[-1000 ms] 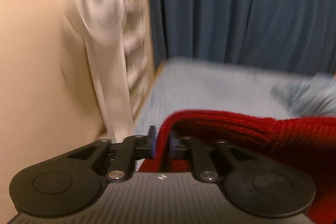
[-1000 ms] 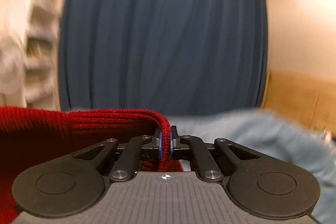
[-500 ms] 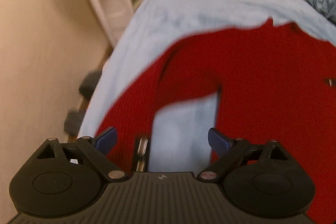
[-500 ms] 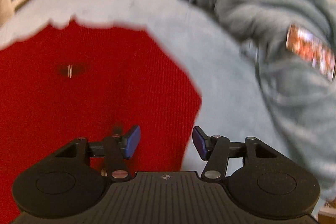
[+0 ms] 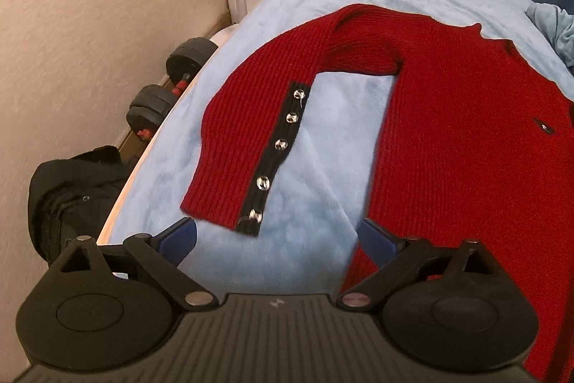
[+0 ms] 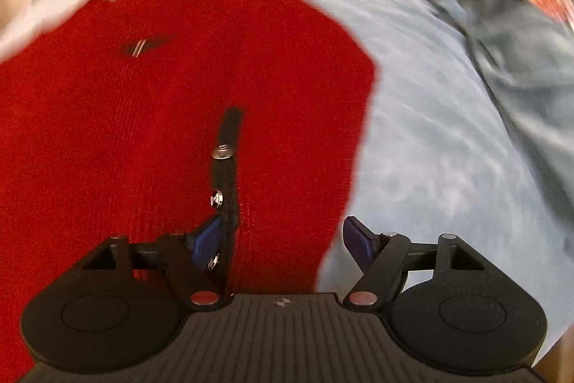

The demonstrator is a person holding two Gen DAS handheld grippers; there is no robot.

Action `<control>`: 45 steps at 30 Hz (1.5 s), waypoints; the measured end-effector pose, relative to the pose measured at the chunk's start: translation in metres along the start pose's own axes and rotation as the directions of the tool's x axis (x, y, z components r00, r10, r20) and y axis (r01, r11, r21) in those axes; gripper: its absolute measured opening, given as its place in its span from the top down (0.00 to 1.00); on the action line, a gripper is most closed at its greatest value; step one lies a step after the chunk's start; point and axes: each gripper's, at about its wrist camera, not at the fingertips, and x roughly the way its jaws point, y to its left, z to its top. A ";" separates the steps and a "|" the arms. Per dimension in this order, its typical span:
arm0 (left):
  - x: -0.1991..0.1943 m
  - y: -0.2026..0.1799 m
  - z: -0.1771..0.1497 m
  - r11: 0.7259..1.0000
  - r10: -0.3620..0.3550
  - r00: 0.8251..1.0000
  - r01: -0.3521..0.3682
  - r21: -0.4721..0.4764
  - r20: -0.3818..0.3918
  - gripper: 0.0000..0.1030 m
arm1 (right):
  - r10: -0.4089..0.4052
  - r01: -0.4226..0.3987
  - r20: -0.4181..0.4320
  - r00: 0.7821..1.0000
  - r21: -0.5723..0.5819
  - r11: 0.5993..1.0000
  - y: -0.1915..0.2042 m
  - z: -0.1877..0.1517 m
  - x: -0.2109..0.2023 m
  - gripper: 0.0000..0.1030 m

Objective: Fold small clothes

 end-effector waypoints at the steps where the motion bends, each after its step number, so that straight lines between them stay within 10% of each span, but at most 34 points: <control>1: -0.002 -0.001 -0.002 1.000 -0.004 1.000 0.004 -0.002 -0.004 0.04 | 0.024 -0.024 0.009 1.000 0.078 0.997 -0.016 -0.002 -0.006 0.28; 10: -0.014 -0.037 -0.012 0.997 -0.076 0.997 0.076 0.017 -0.008 0.04 | 0.255 -0.218 -0.153 0.955 0.225 0.950 -0.041 -0.065 -0.027 0.35; 13: -0.024 -0.048 -0.016 0.995 -0.086 0.996 0.086 0.047 0.013 0.04 | 0.230 -0.208 -0.237 0.944 0.114 0.971 -0.002 -0.096 -0.016 0.82; 18: -0.046 -0.043 -0.020 0.996 -0.065 0.995 0.060 0.073 0.069 0.04 | 0.091 -0.095 -0.154 0.984 -0.020 0.995 0.009 -0.089 -0.050 0.91; 24: -0.046 -0.018 -0.026 0.999 -0.028 0.998 0.026 0.028 0.060 0.03 | 0.066 -0.063 -0.118 0.991 0.028 0.998 -0.028 -0.081 -0.066 0.89; 28: -0.050 -0.006 -0.029 1.000 -0.025 0.998 0.025 0.002 0.056 0.03 | -0.021 0.021 -0.231 0.973 -0.001 1.000 -0.018 -0.086 -0.040 0.54; 33: -0.050 0.013 -0.028 1.000 0.031 0.994 -0.031 -0.001 0.100 0.00 | 0.035 -0.030 -0.041 0.999 0.124 0.992 -0.014 -0.074 -0.103 0.35; 38: -0.024 0.034 -0.015 0.998 0.058 0.993 -0.058 -0.010 0.099 0.00 | 0.072 -0.083 0.116 0.991 0.092 0.992 0.008 -0.065 -0.149 0.31; 45: 0.057 0.020 0.028 0.978 0.015 1.000 -0.013 0.210 -0.006 0.00 | 0.156 -0.162 0.078 0.985 0.076 0.984 0.076 -0.059 -0.147 0.31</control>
